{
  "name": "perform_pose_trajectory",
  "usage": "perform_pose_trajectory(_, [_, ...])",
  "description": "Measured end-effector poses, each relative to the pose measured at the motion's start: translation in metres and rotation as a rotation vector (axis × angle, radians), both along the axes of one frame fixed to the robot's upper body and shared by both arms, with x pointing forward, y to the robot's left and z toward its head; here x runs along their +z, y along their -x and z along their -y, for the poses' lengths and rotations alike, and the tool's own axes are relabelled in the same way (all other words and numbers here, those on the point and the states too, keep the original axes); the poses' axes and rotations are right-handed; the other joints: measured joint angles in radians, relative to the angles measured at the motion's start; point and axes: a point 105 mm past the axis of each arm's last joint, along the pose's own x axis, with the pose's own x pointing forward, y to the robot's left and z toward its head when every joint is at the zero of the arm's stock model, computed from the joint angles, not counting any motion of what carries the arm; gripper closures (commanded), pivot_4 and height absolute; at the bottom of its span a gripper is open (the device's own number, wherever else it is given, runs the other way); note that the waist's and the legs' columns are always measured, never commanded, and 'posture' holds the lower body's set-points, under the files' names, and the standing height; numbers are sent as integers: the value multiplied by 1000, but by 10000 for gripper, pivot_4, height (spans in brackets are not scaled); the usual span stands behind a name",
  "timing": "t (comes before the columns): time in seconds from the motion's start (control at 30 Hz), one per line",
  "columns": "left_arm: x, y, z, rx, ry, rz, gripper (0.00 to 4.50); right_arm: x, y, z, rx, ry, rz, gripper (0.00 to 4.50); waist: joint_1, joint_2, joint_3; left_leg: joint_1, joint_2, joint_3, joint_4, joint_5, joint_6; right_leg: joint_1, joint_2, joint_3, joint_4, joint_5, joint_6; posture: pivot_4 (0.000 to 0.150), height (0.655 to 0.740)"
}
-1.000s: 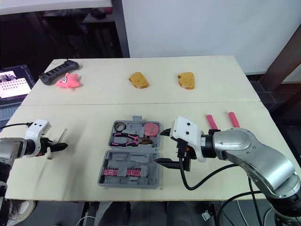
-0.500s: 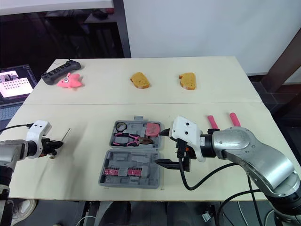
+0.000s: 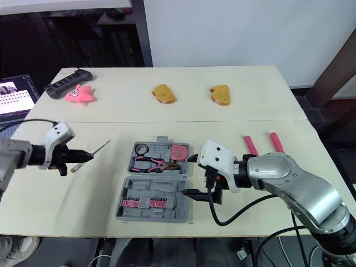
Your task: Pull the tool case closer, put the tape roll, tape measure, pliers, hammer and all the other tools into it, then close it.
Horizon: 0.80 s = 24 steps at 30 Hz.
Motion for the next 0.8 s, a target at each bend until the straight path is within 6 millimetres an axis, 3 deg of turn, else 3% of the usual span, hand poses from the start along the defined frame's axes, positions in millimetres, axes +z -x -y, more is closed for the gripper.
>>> perform_pose_trajectory(0.13, [3,15,17,-157,-1,-93,44829,-4,-1,-4,-15,-14,2,0,2,0,0,0,0,0,0,0,0,0,0,0,0,0,0,1500,7400])
perform_pose_trajectory(0.4, [8,10,47,-303,-69,-110,44829,-9,-3,-9,-54,-29,12,0,4,0,0,-3,0,-1,4,0,0,0,0,0,0,0,0,1500,7400])
perform_pose_trajectory(0.53, [-9,18,71,-389,-238,-165,44829,-12,-1,-11,-69,-34,15,0,4,-1,0,-4,0,-1,5,0,1,0,1,-1,0,0,0,1500,7400])
perform_pose_trajectory(0.63, [-8,18,90,-444,-314,-159,44829,-13,-1,-11,-79,-30,18,0,4,-1,1,-4,0,-1,6,0,1,0,1,-1,0,0,0,1500,7400])
perform_pose_trajectory(0.8, [-11,21,104,-484,-409,-176,44829,-14,-2,-11,-90,-29,24,0,3,-1,1,-4,0,-1,7,-2,3,0,1,0,0,0,0,1500,7400])
